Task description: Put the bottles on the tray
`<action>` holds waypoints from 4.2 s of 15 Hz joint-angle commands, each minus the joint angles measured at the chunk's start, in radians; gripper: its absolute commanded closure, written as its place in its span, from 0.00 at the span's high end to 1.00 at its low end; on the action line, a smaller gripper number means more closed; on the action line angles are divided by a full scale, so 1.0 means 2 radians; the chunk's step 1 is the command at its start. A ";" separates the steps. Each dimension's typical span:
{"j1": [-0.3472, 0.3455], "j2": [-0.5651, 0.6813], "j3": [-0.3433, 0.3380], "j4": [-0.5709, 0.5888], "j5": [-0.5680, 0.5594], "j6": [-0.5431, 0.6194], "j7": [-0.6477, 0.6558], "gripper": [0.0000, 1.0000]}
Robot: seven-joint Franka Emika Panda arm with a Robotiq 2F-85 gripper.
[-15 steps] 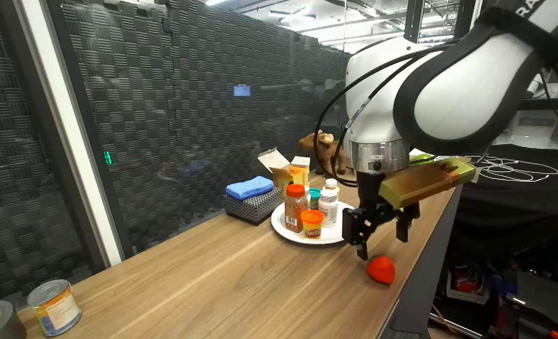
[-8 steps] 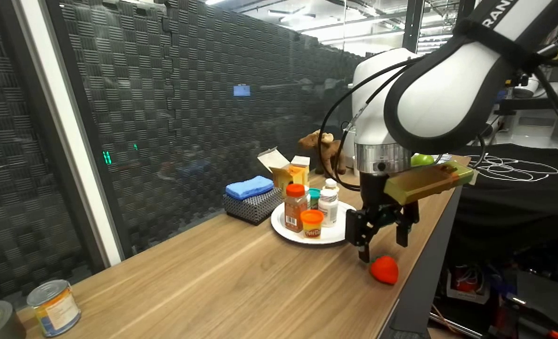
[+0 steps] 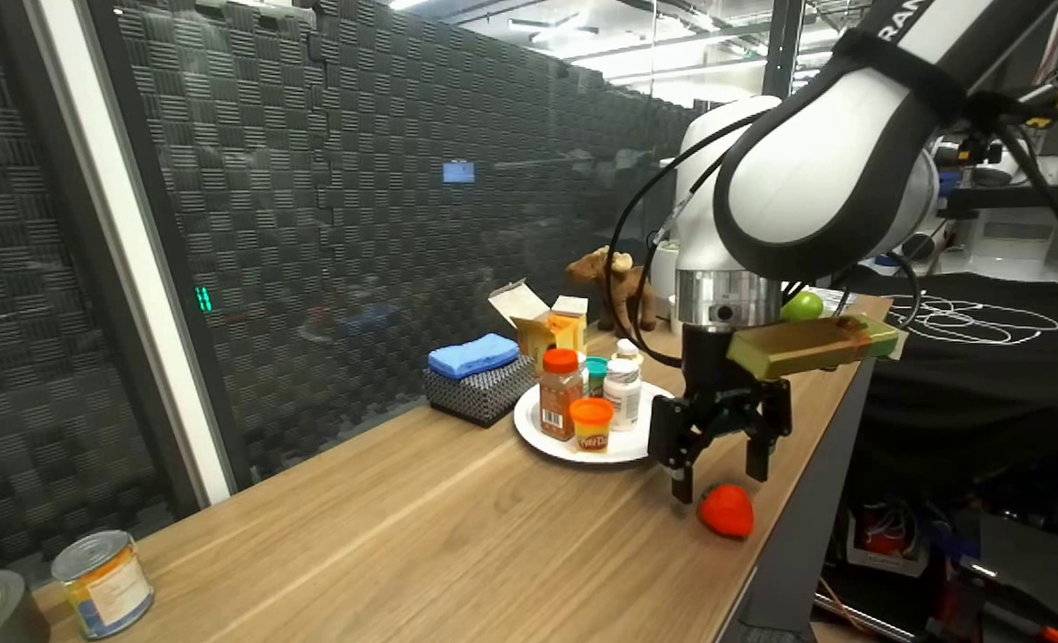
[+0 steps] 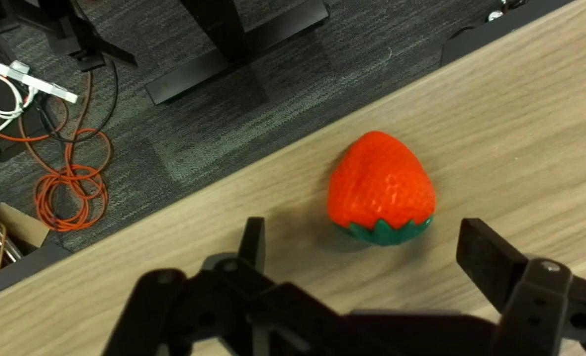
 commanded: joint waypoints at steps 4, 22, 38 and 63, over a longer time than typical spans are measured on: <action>0.004 -0.003 0.007 -0.008 0.034 -0.004 -0.025 1.00; 0.005 -0.015 -0.004 0.000 -0.010 0.083 0.061 0.26; 0.017 0.070 -0.056 0.071 -0.072 0.185 0.158 0.90; -0.026 -0.132 -0.035 0.121 -0.003 -0.195 0.054 1.00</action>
